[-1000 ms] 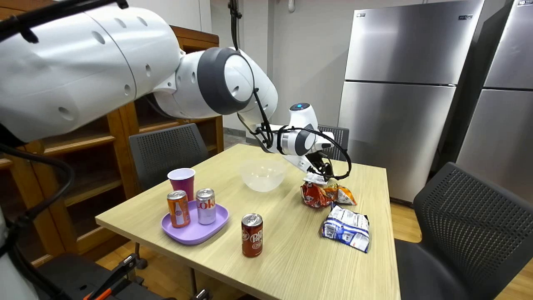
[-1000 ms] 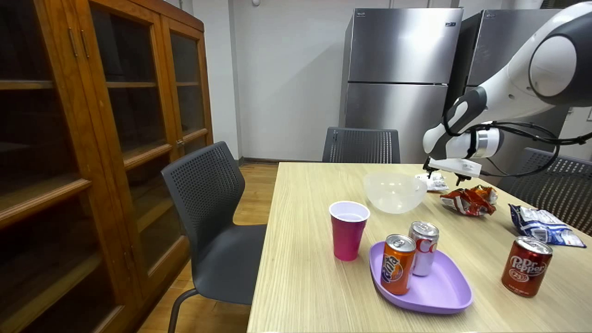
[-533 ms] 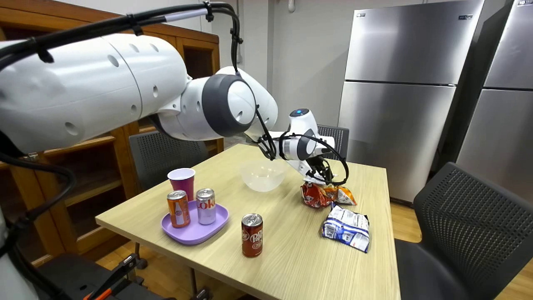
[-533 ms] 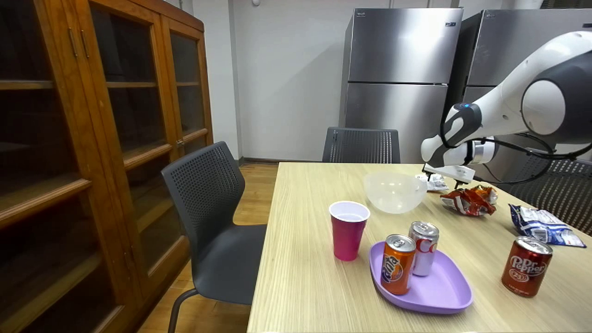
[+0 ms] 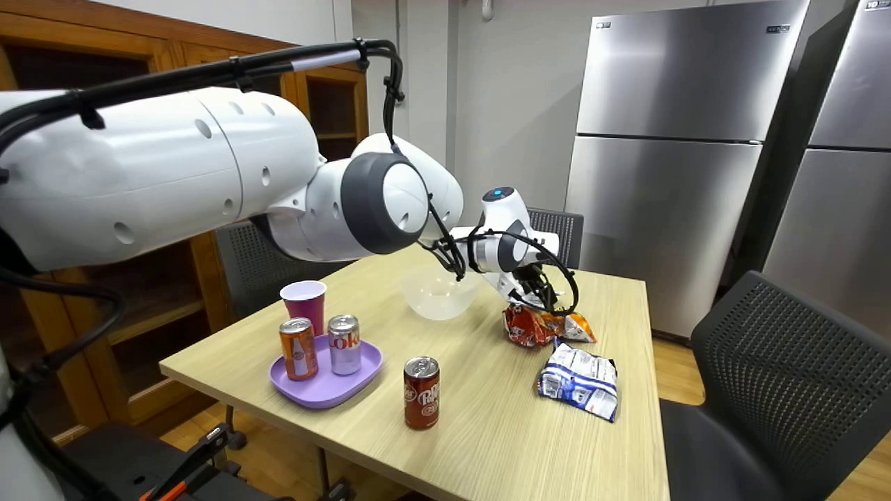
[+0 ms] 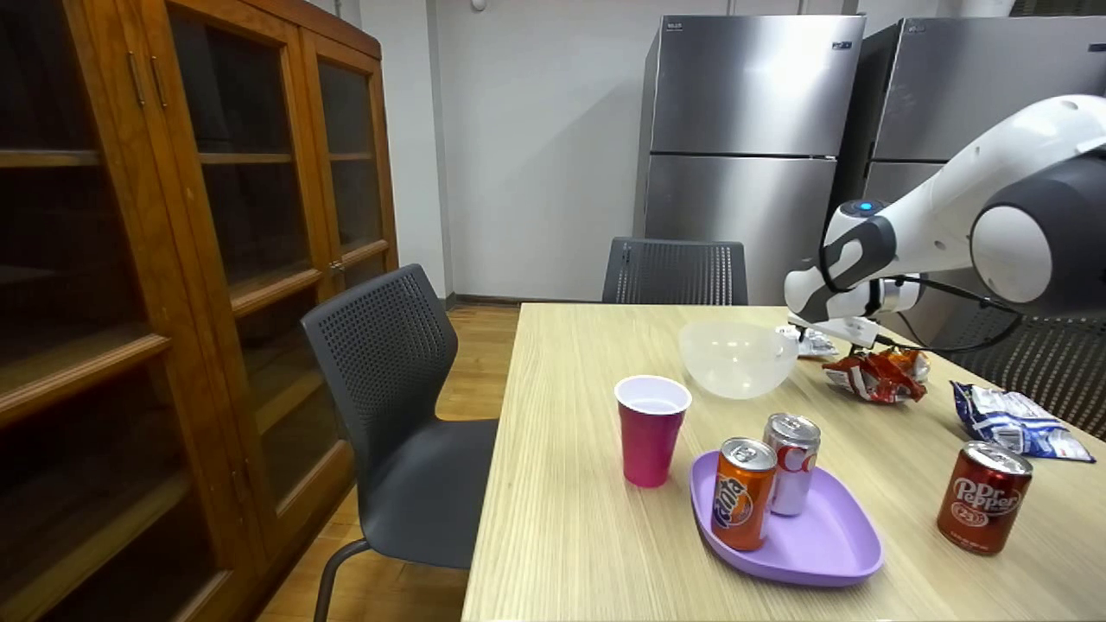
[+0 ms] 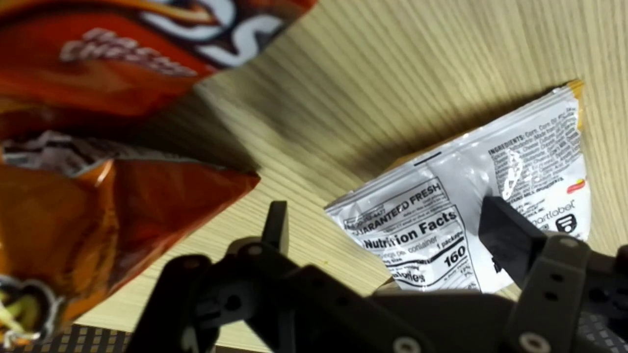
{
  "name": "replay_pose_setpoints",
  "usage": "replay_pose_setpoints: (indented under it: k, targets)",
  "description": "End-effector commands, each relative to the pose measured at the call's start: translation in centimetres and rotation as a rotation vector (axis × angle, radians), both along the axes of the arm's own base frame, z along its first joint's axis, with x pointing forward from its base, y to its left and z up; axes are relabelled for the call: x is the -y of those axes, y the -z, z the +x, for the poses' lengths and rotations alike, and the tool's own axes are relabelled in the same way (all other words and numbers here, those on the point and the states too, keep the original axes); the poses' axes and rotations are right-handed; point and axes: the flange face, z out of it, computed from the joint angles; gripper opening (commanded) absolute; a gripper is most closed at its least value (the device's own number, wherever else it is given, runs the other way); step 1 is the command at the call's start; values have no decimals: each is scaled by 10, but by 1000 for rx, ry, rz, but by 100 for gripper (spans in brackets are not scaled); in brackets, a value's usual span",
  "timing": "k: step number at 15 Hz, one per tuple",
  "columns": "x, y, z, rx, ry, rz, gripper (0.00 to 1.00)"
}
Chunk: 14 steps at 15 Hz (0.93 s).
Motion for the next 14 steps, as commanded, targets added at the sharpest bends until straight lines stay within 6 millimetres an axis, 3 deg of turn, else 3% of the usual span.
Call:
replay_pose_setpoints:
  k: [1,2,3,4,13,14]
  targets:
    - [1,-6,2,11,40,-6,100]
    - [1,-6,2,12,45,-4,100]
    - [1,-6,2,14,52,-1,75]
    - [1,-6,2,18,57,1,74]
    - [1,-6,2,25,78,3,3]
    - [1,-7,2,25,78,1,1]
